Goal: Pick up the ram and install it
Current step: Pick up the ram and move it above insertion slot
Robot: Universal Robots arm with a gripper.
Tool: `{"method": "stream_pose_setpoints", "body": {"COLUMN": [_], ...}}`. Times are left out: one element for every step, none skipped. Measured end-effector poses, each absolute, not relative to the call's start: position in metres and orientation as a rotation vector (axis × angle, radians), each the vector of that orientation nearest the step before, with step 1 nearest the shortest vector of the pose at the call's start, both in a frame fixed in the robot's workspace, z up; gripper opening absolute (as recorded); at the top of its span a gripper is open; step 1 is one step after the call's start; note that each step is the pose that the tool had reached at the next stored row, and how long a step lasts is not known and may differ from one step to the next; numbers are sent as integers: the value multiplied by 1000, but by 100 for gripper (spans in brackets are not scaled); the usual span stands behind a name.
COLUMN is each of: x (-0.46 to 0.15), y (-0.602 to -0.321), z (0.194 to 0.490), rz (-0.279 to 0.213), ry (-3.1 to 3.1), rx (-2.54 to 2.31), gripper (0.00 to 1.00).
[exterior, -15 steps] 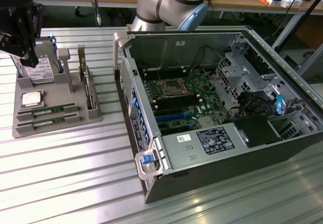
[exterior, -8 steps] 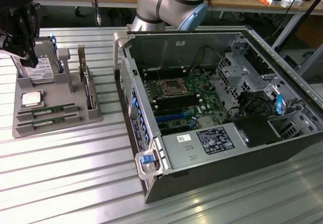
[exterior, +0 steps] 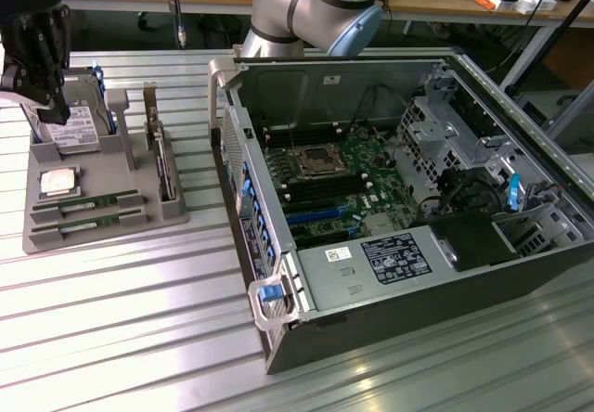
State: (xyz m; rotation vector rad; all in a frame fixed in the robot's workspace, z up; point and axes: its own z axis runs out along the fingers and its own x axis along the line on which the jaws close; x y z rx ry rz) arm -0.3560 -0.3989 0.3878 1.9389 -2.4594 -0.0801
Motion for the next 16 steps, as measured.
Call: {"method": "stream_pose_setpoints", "body": {"x": [-356, -356, -356, -356, -356, -356, -356, -356, -356, -356, -356, -356, -356, -356, -356, -356], "y": [-399, -399, -399, -399, -399, -399, -399, -399, -399, -399, -399, -399, -399, -399, -399, -399], "z": [388, 388, 388, 388, 388, 388, 388, 388, 388, 388, 388, 388, 388, 388, 388, 388], "rz": [-80, -80, -80, -80, -80, -80, -80, -80, -80, -80, -80, -80, -80, -80, -80, -80], "ry": [-2445, -2433, -2419, -2411, -2410, -2410, -2410, -2410, -2410, -2410, -2410, -2410, -2410, -2410, -2410, -2410], "rx": [1956, 1971, 1987, 1997, 1998, 1998, 1998, 1998, 1998, 1998, 1998, 1998, 1998, 1998, 1998, 1998], "gripper": [10, 10, 10, 10, 10, 10, 10, 10, 10, 11, 23, 29, 29, 36, 36, 36]}}
